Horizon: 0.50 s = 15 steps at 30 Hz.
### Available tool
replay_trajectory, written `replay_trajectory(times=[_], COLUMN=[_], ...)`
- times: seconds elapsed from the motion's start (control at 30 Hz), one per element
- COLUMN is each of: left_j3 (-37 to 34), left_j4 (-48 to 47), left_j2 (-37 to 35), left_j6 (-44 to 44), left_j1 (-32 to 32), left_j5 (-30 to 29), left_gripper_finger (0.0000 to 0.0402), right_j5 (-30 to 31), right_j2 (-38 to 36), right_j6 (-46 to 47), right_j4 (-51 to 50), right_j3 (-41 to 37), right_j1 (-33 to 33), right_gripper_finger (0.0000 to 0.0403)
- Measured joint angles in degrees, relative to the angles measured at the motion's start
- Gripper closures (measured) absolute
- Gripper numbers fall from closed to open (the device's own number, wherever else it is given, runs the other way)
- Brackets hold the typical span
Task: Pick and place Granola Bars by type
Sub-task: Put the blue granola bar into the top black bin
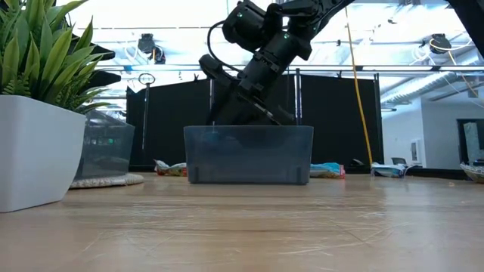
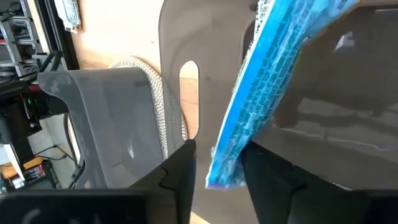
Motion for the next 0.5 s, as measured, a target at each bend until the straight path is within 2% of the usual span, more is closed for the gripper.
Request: replay_trajectory(times=[0.23, 0.5], left_j3=[-0.01, 0.00], left_j4=[0.00, 0.00], left_j2=[0.00, 0.00], left_j6=[0.02, 0.01], left_j1=[-0.02, 0.00], left_j5=[0.00, 0.00], left_gripper_finger=[0.0041, 0.0041], right_j5=[-1.89, -6.07], right_j2=[0.00, -0.09], right_j6=[-0.24, -0.33], right_j4=[0.96, 0.98], right_j3=[0.00, -0.02], right_j1=[-0.18, -0.18], right_gripper_finger=[0.0243, 0.0237])
